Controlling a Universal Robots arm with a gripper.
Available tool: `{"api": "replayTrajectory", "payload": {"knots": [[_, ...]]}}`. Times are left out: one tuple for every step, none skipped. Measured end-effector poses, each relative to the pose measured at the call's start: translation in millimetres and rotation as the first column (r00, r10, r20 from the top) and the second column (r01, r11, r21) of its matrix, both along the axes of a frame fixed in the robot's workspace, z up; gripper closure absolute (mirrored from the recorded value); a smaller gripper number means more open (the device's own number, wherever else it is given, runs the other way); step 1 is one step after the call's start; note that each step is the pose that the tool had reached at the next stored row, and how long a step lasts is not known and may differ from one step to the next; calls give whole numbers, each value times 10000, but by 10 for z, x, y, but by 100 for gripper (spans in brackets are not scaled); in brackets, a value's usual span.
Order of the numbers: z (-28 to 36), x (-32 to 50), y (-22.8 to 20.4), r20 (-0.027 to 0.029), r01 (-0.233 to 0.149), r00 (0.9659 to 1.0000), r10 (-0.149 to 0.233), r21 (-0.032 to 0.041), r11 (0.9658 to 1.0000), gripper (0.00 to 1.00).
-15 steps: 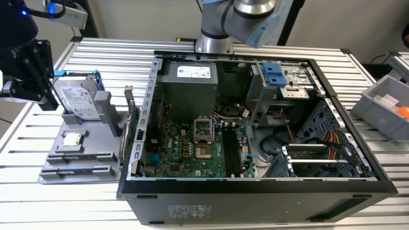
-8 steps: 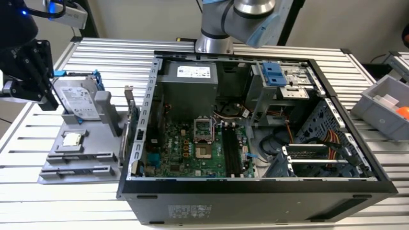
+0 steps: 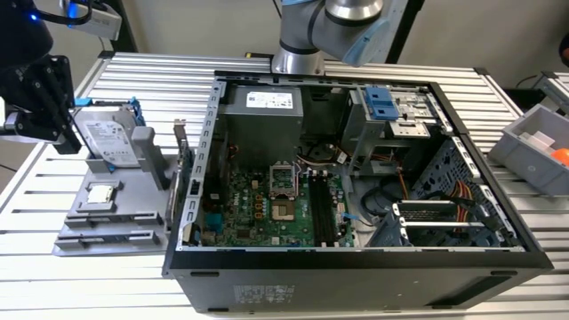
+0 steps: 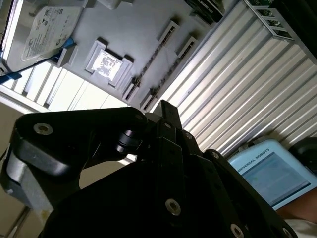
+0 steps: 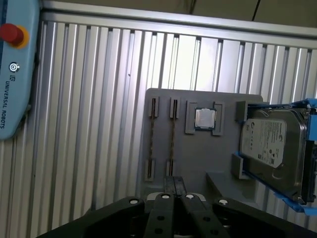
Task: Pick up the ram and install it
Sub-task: 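Pick up the ram and move it above insertion slot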
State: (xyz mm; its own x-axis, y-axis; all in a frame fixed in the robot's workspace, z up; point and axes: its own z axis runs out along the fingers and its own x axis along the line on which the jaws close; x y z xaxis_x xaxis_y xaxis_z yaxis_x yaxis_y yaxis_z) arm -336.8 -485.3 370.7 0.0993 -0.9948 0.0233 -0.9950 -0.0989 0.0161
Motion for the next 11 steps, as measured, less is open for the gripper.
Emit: {"api": "replayTrajectory", "payload": {"knots": [[0, 0, 0, 0, -12, 10000, 12, -1, 10000, 100], [0, 0, 0, -1, -24, 10000, 24, -3, 10000, 100], [0, 0, 0, 0, -35, 10000, 35, -4, 10000, 100], [0, 0, 0, 0, -46, 10000, 46, -5, 10000, 100], [0, 0, 0, 0, -58, 10000, 58, -6, 10000, 100], [0, 0, 0, 0, -69, 10000, 69, -7, 10000, 100], [0, 0, 0, 0, -81, 10000, 81, -8, 10000, 100], [0, 0, 0, 0, -93, 10000, 93, -9, 10000, 100], [0, 0, 0, 0, -104, 9999, 104, -10, 9999, 100], [0, 0, 0, 0, -113, 9999, 113, -11, 9999, 100], [0, 0, 1, 0, -112, 9999, 112, -11, 9999, 100]]}}
